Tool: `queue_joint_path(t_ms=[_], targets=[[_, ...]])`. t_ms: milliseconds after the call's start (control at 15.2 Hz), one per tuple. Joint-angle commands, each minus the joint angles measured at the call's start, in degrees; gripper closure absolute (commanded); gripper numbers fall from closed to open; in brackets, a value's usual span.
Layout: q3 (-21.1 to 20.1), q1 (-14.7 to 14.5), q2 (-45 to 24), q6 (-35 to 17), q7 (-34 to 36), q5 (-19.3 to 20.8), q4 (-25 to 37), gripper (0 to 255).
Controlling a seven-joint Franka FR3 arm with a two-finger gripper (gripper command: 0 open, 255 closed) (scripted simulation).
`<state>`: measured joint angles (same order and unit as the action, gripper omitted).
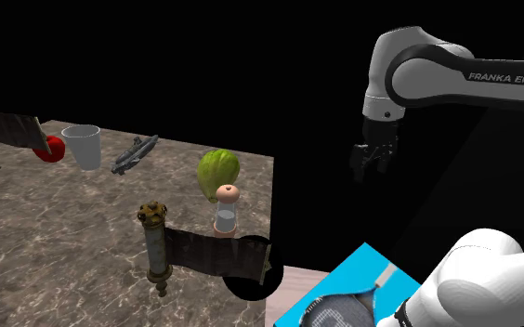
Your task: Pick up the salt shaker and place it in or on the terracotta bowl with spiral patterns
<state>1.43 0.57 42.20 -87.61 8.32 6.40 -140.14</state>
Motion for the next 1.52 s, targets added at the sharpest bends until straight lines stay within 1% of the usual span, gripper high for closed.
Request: queue_joint_path(t_ms=[0,396,792,1122,1452], targets=[[0.0,0.0,0.0,0.0,0.0,0.0,0.0,0],[-4.89,-2.43,-8.02,-8.06,6.37,-3.75,1.81,0],[-9.52,-4.19,-17.61,-15.3,12.45,-5.58,6.17,0],[-13.05,-5.24,-26.39,-20.18,17.62,-5.33,11.7,0],[-16.05,-6.31,-35.72,-23.66,23.04,-3.33,18.93,0]])
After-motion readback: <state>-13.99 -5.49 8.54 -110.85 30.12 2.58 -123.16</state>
